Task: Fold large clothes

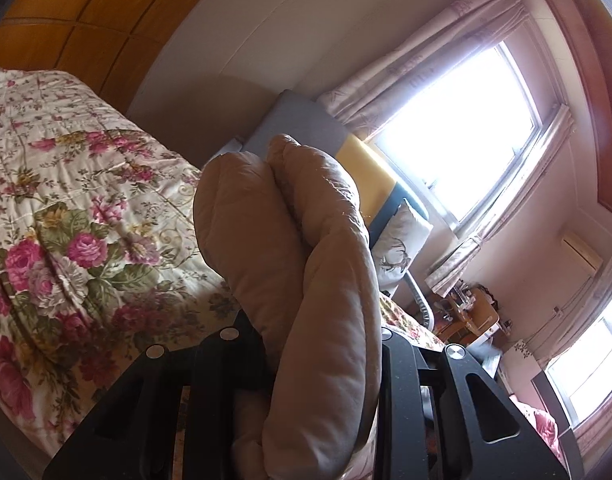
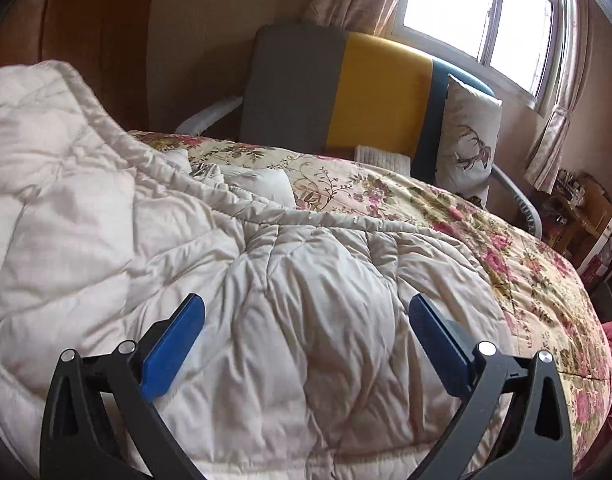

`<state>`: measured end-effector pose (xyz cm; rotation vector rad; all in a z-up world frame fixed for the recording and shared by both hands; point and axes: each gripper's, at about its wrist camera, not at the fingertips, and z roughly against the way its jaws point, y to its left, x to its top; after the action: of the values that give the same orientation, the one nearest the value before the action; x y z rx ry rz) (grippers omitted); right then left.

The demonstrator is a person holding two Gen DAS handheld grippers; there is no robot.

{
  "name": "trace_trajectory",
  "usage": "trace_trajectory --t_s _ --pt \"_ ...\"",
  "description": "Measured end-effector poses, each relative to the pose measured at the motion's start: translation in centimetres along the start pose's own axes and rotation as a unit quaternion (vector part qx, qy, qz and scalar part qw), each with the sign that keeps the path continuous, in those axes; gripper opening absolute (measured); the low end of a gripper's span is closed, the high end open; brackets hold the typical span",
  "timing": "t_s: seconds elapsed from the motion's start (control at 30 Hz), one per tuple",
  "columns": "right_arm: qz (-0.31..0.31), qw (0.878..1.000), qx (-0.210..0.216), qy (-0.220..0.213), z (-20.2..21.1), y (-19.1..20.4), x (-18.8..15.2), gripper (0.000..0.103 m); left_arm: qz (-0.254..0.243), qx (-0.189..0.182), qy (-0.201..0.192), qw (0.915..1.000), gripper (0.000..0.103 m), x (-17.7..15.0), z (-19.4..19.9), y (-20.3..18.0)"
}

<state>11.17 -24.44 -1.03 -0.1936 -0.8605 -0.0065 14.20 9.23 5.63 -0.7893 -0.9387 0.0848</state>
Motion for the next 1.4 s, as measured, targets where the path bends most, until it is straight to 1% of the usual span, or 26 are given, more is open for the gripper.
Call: trace_trajectory --t_s 0.07,0.17,0.23,0.3,0.47,0.6,0.7,0.87,0.97,1.2,1.33,1.4 --pt "0.018 1.0 -0.021 -0.004 0.2 0.8 -1.5 0.101 -0.004 -0.004 -0.001 1.0 0.027 -0.1 0.2 -0.6" --pt "0.006 1.0 -0.021 0.003 -1.4 1.3 -3.9 0.101 -0.018 -0.008 0.004 0.9998 0.027 -0.4 0.1 -2.0" --pt "0.012 0.999 -0.033 -0.007 -2.2 1.9 -4.6 0.101 -0.034 -0.006 0.002 0.9994 0.027 -0.6 0.2 -3.2" --pt "0.022 0.999 -0.04 0.001 -2.4 2.2 -4.4 0.101 -0.05 -0.004 -0.002 0.9987 0.027 -0.8 0.2 -4.6" --pt "0.003 1.0 -0.021 0.003 -2.7 1.4 -4.3 0.101 -0.094 -0.003 -0.006 0.9955 0.027 -1.1 -0.3 -8.3" --pt "-0.007 1.0 -0.011 0.004 -2.6 0.8 -4.2 0.101 -0.129 0.01 -0.009 0.9915 0.027 -1.5 -0.8 -10.9" --pt "-0.017 1.0 0.001 0.009 -2.5 0.2 -4.1 0.101 -0.139 0.015 -0.008 0.9901 0.027 -1.7 -1.3 -12.3" --pt "-0.015 1.0 0.006 0.024 -2.3 -0.3 -3.6 0.101 -0.162 0.027 -0.003 0.9864 0.027 -2.3 -2.2 -14.2" --pt "-0.023 0.999 0.013 0.036 -1.8 -1.3 -3.1 0.101 -0.176 0.031 0.0 0.9839 0.027 -2.7 -2.7 -15.1" --pt "-0.047 0.998 0.02 0.032 0.3 -4.6 -2.1 0.101 -0.211 0.041 0.011 0.9766 0.027 -3.9 -4.1 -17.3" --pt "-0.061 0.998 0.015 0.03 1.1 -7.1 -1.6 0.101 -0.224 0.043 0.016 0.9736 0.027 -4.5 -5.1 -18.3" --pt "-0.066 0.997 0.001 0.027 1.5 -8.2 -1.4 0.101 -0.23 0.042 0.021 0.972 0.027 -4.9 -5.7 -18.7"
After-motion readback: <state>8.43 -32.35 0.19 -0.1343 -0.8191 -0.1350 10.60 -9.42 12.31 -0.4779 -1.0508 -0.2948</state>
